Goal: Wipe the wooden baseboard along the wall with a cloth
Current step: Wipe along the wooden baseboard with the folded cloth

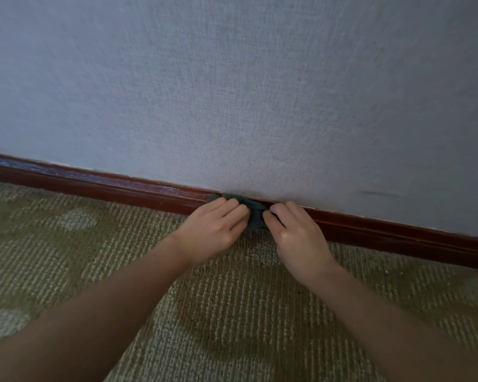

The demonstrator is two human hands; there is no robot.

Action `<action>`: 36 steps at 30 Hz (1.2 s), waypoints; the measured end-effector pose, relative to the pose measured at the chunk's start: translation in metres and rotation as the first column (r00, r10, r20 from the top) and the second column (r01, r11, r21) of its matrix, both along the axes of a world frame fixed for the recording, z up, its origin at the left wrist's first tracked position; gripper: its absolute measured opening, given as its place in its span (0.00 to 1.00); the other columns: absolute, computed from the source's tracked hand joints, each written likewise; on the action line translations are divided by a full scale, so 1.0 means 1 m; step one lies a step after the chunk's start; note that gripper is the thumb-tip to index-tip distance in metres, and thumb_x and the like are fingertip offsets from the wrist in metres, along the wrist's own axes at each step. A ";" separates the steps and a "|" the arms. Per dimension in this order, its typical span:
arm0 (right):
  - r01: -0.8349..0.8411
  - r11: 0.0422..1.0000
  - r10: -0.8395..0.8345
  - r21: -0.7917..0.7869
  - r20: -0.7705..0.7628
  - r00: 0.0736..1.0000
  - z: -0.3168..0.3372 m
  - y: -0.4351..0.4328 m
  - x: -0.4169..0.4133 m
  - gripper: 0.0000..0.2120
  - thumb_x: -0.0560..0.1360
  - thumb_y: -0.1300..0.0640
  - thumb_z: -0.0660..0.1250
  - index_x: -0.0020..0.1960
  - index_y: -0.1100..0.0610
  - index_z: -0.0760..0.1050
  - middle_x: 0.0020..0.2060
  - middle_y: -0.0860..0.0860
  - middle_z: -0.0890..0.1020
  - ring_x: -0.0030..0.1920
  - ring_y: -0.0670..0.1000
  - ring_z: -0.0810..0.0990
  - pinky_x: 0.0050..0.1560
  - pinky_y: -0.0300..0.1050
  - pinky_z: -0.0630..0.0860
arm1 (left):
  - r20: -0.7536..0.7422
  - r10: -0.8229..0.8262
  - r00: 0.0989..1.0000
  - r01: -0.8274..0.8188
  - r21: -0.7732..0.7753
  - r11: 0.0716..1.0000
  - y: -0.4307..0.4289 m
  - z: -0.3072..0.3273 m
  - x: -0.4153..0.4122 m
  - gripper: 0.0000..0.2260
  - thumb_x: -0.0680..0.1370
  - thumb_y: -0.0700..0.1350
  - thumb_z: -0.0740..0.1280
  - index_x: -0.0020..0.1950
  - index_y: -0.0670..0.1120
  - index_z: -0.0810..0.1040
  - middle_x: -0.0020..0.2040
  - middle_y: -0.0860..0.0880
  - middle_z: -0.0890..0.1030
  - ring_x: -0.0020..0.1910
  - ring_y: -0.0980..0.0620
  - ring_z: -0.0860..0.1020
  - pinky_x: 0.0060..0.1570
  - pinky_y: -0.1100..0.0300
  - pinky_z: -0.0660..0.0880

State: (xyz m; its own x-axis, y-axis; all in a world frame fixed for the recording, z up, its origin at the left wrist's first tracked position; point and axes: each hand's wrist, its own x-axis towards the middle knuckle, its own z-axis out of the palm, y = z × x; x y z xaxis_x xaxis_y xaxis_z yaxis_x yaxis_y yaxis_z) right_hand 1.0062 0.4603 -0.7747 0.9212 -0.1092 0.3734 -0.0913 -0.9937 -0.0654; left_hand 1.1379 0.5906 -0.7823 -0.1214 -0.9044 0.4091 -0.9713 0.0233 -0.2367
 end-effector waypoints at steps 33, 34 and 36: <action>0.019 0.998 -0.020 -0.062 -0.026 0.999 0.002 -0.006 -0.007 0.11 0.64 0.74 0.65 0.45 0.69 0.80 0.37 0.60 0.81 0.36 0.58 0.80 0.38 0.46 0.78 | -0.063 0.033 0.997 -0.036 -0.046 0.998 -0.007 -0.005 -0.010 0.13 0.75 0.34 0.58 0.41 0.38 0.82 0.38 0.44 0.79 0.35 0.48 0.76 0.36 0.58 0.72; 0.038 0.998 -0.039 -0.052 -0.031 0.999 0.003 -0.005 -0.007 0.13 0.60 0.76 0.70 0.44 0.69 0.80 0.37 0.61 0.81 0.35 0.58 0.80 0.38 0.46 0.78 | -0.062 0.026 0.998 -0.029 -0.043 0.999 -0.007 -0.005 -0.008 0.13 0.75 0.34 0.58 0.42 0.38 0.82 0.38 0.45 0.79 0.35 0.48 0.76 0.37 0.58 0.71; 0.065 0.998 -0.066 -0.013 -0.066 0.996 0.007 0.000 -0.004 0.16 0.54 0.76 0.75 0.41 0.69 0.80 0.35 0.60 0.80 0.34 0.57 0.80 0.37 0.45 0.78 | -0.044 0.012 0.999 -0.013 -0.028 1.000 -0.004 -0.003 -0.004 0.14 0.74 0.34 0.57 0.43 0.38 0.82 0.38 0.45 0.79 0.35 0.48 0.76 0.37 0.58 0.72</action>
